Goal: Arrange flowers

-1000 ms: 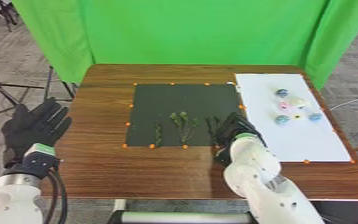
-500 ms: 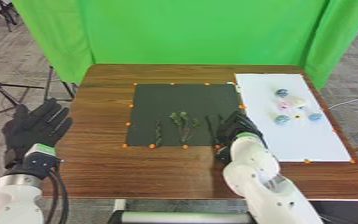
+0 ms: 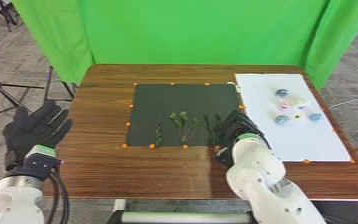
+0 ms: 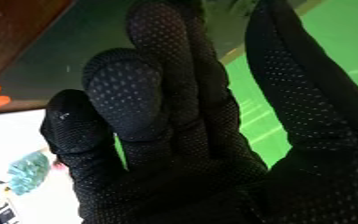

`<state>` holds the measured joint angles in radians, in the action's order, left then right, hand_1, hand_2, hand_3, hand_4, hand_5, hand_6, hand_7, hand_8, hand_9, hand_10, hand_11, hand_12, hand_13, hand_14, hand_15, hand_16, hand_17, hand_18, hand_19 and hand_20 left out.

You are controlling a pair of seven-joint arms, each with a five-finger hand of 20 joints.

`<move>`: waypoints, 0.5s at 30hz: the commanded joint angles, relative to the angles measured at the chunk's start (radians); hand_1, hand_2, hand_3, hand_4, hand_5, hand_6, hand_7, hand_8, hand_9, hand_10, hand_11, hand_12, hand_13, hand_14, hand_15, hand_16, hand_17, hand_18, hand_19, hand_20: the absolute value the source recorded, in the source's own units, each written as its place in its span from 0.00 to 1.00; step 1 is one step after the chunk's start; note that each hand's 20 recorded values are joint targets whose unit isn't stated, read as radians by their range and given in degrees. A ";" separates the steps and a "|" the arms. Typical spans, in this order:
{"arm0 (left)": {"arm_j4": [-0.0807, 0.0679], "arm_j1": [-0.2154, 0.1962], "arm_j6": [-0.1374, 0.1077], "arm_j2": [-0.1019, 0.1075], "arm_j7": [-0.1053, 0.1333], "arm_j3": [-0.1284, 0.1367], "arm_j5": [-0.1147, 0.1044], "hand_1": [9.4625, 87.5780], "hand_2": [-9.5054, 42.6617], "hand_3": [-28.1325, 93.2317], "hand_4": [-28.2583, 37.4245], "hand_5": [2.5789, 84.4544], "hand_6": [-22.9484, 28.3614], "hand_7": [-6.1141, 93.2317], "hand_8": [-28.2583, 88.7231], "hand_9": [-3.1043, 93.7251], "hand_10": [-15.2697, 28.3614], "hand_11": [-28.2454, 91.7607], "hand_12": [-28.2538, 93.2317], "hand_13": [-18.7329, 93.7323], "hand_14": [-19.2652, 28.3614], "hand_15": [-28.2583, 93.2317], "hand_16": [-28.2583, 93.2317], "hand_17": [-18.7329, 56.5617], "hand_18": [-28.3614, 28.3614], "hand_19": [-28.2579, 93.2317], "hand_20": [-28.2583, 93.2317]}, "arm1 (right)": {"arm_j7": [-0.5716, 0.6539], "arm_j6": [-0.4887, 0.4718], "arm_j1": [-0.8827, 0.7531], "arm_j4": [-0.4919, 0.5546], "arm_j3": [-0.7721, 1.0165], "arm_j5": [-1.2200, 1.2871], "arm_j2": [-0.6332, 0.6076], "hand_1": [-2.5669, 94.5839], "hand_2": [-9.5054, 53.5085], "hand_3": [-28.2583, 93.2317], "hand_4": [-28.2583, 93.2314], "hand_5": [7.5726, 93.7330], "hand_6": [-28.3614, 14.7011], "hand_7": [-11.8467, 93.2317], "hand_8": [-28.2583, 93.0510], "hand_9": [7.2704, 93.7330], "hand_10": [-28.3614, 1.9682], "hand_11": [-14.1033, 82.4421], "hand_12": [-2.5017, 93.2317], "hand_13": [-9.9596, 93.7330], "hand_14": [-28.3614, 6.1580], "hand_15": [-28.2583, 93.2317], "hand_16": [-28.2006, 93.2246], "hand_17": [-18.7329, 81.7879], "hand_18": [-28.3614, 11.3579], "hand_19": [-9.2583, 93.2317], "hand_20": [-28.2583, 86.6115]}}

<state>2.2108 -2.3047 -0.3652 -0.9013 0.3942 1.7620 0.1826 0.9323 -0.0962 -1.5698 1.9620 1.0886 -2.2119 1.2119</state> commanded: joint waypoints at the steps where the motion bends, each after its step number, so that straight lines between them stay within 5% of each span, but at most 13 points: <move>1: 0.001 0.002 -0.004 -0.006 0.001 -0.005 -0.003 0.25 0.45 0.84 0.03 0.47 0.59 0.40 0.11 0.37 0.68 0.54 0.35 0.36 0.68 0.67 0.18 0.17 0.74 0.56 0.37 | -0.016 0.014 -0.035 0.026 0.006 -0.106 -0.039 0.40 0.00 0.83 0.08 0.70 0.44 0.26 0.16 0.83 0.37 0.52 0.33 0.87 0.54 0.75 0.49 0.66 0.03 1.00 0.64; 8: 0.005 -0.011 -0.005 -0.010 0.002 0.009 -0.002 0.25 0.46 0.84 0.02 0.47 0.59 0.40 0.11 0.37 0.68 0.54 0.35 0.36 0.68 0.67 0.18 0.17 0.74 0.56 0.37 | -0.040 0.064 -0.065 0.072 0.061 -0.288 -0.145 0.39 0.01 0.82 0.08 0.69 0.45 0.26 0.16 0.83 0.37 0.53 0.33 0.87 0.52 0.78 0.50 0.65 0.02 1.00 0.65; 11: 0.006 -0.017 -0.001 -0.007 0.003 0.014 -0.001 0.25 0.46 0.84 0.02 0.47 0.59 0.40 0.11 0.37 0.68 0.54 0.35 0.36 0.68 0.67 0.18 0.17 0.74 0.56 0.37 | -0.237 0.117 -0.121 0.056 0.162 -0.229 -0.191 0.38 0.01 0.82 0.08 0.69 0.46 0.27 0.16 0.82 0.38 0.53 0.34 0.85 0.50 0.77 0.50 0.63 0.03 1.00 0.65; 15: 0.002 -0.004 -0.005 0.000 -0.003 0.002 0.003 0.25 0.46 0.84 0.02 0.47 0.59 0.40 0.11 0.37 0.68 0.54 0.35 0.36 0.68 0.67 0.18 0.17 0.74 0.56 0.37 | -0.363 0.013 -0.184 0.047 0.286 -0.221 -0.250 0.38 0.00 0.85 0.06 0.60 0.49 0.29 0.15 0.62 0.35 0.36 0.24 0.72 0.41 0.78 0.46 0.53 0.09 0.97 0.62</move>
<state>2.2115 -2.3075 -0.3652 -0.9042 0.3954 1.7690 0.1819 0.8141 -0.0031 -1.6591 2.0264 1.1963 -2.4902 1.0784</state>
